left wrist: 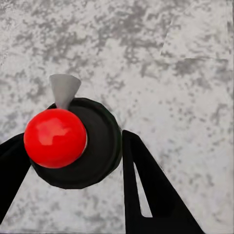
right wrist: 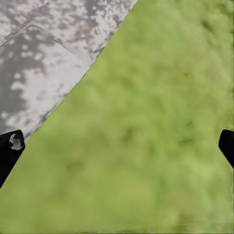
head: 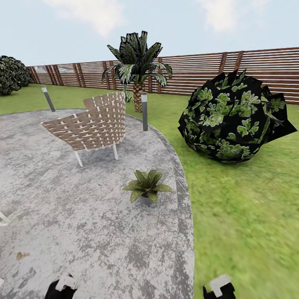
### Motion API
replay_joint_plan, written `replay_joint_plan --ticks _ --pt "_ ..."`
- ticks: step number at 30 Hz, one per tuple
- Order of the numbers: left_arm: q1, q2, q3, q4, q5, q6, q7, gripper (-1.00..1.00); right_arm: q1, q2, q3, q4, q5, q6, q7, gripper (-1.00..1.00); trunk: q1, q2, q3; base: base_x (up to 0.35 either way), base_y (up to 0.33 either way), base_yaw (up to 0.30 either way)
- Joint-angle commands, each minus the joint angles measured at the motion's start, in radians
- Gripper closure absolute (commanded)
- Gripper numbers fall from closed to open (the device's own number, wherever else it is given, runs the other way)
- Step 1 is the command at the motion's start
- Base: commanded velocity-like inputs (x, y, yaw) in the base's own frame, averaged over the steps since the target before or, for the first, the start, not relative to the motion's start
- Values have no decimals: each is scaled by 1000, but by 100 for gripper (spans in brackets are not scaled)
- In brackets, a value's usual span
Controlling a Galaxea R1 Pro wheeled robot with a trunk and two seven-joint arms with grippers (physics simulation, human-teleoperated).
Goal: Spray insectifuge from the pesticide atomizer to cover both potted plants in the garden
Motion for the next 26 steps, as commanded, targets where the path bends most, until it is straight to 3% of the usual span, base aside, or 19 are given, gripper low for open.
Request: replay_joint_plan --ticks 1,3,4,6,11,17,26 --pt "7 -1 10 22 38 -40 23 100 0 5 -2 9 -59 -17 -27 -100 0 0 -1 0 0 0" --pt "18 -1 11 59 129 -100 72 100 1 11 -13 18 -206 -38 -47 -100 0 0 -1 0 0 0" --pt "21 -1 11 68 167 -114 86 100 1 13 -16 21 -256 -42 -51 -100 0 0 -1 0 0 0" --pt "23 -2 10 75 200 -123 97 100 1 14 -18 23 -291 -46 -53 -100 0 0 -1 0 0 0" --pt "29 -3 11 90 221 -130 102 100 1 18 -17 24 -308 -47 -54 -100 0 0 -1 0 0 0" --pt "31 -3 11 93 221 -129 102 100 1 57 -17 25 -307 -45 -55 -100 0 0 -1 0 0 0" --pt "31 -3 11 90 220 -131 102 100 6 59 -17 26 -307 -43 -55 -100 0 0 -1 0 0 0"
